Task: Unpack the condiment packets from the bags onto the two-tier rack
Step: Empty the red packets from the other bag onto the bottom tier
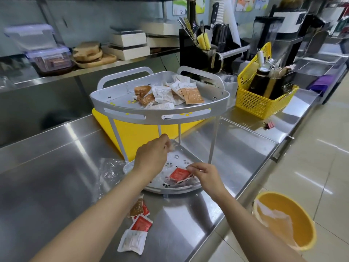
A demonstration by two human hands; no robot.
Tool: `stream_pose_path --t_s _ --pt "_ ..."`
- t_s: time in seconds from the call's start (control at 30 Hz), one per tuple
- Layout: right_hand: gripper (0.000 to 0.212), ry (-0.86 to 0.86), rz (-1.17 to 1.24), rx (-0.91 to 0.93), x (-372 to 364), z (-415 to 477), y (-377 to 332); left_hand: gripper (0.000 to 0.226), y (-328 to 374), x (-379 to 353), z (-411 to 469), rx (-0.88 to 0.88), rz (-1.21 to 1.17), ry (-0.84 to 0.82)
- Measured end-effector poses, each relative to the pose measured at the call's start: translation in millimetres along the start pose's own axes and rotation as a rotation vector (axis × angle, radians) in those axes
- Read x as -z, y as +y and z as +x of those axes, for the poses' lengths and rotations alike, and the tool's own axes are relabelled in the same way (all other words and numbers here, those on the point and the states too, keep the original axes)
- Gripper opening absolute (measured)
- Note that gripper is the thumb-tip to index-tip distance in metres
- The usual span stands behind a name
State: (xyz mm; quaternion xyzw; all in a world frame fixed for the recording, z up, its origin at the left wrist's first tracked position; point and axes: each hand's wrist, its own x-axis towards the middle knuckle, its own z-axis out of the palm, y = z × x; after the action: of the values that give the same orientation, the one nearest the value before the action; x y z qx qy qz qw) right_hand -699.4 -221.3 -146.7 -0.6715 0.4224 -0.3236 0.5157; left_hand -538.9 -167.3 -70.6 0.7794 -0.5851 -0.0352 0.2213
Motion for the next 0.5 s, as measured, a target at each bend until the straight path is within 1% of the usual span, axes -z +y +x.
stream_pose_path --t_s 0.03,0.07,0.1,0.13,0.17,0.2,0.23,0.27,0.33,0.4,0.43,0.5 --pt "0.009 0.019 -0.023 0.009 -1 1 -3 0.011 -3 0 -2 -0.032 0.094 0.060" --pt "0.010 0.024 -0.070 0.037 -1 3 -8 0.025 -6 -1 -3 -0.128 0.240 0.158" --pt "0.011 0.022 -0.133 0.081 -1 5 -14 0.038 -7 -3 -5 -0.254 0.337 0.274" --pt "0.011 0.022 -0.196 0.130 -1 7 -21 0.045 -5 -3 -7 -0.406 0.373 0.360" --pt "0.011 0.023 -0.252 0.181 -1 9 -28 0.046 -1 -5 -9 -0.557 0.375 0.378" --pt "0.012 0.024 -0.301 0.228 0 10 -36 0.045 1 -9 -11 -0.663 0.385 0.364" --pt "0.012 0.020 -0.331 0.262 0 12 -41 0.043 3 -12 -12 -0.708 0.424 0.311" --pt "0.013 0.015 -0.336 0.281 1 14 -46 0.041 8 -11 -13 -0.681 0.477 0.223" --pt "0.010 0.005 -0.250 0.273 1 15 -50 0.037 14 -1 -12 -0.548 0.587 0.079" --pt "0.006 -0.003 -0.132 0.235 -1 15 -46 0.025 13 5 -4 -0.464 0.574 -0.052" --pt "0.006 -0.016 -0.086 0.207 -2 15 -42 0.023 13 8 -2 -0.444 0.550 -0.067" --pt "0.013 -0.054 -0.033 0.130 -2 15 -30 0.019 5 6 -2 -0.440 0.502 0.014"
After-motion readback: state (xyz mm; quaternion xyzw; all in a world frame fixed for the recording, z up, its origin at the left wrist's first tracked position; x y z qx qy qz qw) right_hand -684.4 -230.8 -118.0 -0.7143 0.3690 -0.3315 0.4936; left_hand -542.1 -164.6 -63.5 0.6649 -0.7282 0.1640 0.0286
